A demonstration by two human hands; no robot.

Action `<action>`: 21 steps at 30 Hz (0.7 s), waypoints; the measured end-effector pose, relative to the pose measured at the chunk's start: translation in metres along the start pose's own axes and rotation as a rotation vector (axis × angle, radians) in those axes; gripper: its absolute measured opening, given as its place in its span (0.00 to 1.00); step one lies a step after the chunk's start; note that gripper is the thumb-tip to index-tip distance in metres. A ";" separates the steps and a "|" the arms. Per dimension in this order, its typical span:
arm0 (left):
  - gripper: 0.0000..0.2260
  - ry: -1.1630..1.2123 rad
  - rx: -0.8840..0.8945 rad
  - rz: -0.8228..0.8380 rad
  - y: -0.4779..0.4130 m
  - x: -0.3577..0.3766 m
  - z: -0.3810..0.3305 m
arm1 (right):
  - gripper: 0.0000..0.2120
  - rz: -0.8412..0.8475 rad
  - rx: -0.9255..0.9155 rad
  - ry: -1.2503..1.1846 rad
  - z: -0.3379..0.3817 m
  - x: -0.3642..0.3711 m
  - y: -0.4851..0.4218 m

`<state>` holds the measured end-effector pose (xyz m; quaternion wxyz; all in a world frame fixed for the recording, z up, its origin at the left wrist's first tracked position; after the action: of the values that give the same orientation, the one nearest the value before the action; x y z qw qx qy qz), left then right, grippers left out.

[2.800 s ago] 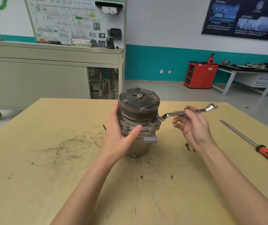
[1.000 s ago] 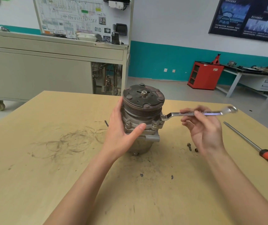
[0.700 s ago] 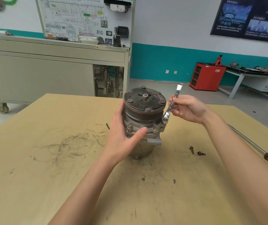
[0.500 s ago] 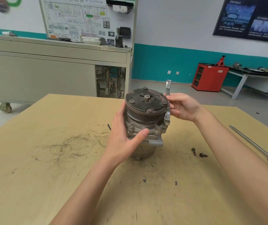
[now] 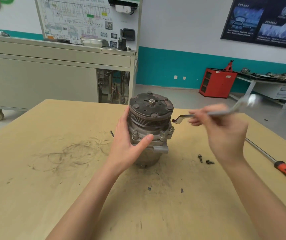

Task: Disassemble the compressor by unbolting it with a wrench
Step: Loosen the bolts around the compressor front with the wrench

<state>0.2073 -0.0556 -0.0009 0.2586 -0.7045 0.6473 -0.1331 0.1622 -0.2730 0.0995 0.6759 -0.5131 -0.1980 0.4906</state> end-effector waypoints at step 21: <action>0.46 -0.011 0.009 -0.012 0.000 -0.001 -0.006 | 0.12 -0.079 -0.586 0.559 0.060 0.032 0.066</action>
<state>0.2040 -0.0556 0.0038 0.2645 -0.7080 0.6410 -0.1339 0.0993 -0.2163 0.0569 0.5471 -0.7896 -0.1576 0.2287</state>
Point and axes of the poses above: each hand's wrist, its own y-axis away from the middle knuckle, its own x-axis out of the palm, z = x × y, the point moved 10 cm from there along -y, towards the middle knuckle, and after that the axes turned 9 degrees about y, right-handed, at the moved point
